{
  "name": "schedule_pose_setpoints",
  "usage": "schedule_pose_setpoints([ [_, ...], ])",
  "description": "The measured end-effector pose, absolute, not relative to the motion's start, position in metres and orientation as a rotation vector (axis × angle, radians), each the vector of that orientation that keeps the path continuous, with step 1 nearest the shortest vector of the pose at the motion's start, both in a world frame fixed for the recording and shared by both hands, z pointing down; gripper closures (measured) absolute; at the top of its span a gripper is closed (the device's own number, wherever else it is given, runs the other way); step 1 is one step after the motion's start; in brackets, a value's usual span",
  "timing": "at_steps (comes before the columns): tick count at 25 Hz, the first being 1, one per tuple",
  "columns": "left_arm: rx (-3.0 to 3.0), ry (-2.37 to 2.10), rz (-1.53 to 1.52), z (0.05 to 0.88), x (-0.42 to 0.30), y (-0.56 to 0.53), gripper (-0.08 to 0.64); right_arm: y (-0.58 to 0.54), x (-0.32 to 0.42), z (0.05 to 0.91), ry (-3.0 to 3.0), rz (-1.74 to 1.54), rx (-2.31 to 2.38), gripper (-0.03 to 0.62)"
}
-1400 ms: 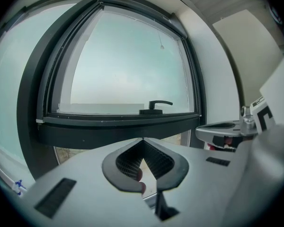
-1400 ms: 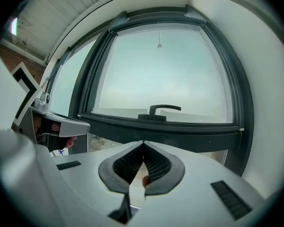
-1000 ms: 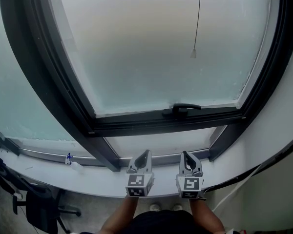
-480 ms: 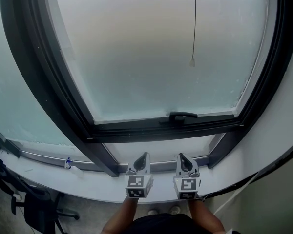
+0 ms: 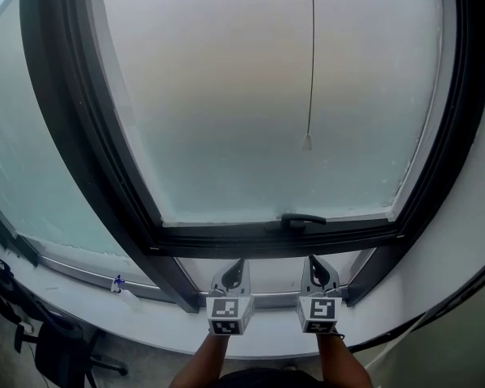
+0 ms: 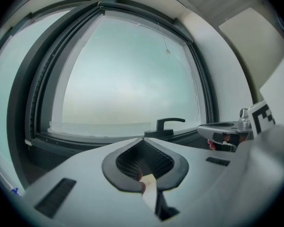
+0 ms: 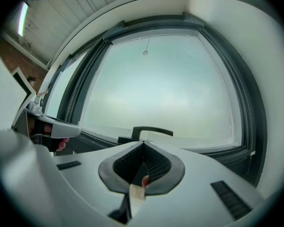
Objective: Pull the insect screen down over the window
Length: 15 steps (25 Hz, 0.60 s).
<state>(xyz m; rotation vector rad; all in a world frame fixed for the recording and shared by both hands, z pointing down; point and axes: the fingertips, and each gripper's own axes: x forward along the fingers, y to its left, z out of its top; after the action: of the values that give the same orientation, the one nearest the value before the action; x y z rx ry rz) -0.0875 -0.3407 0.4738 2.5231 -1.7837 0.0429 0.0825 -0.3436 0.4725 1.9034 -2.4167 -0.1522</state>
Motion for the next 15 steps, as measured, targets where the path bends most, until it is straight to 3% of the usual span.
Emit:
schedule_pose_setpoints([
  [15, 2.671, -1.930, -0.135, 0.363, -0.083, -0.394, 0.557, -0.387, 0.091, 0.337, -2.532, -0.532, 1.994, 0.589],
])
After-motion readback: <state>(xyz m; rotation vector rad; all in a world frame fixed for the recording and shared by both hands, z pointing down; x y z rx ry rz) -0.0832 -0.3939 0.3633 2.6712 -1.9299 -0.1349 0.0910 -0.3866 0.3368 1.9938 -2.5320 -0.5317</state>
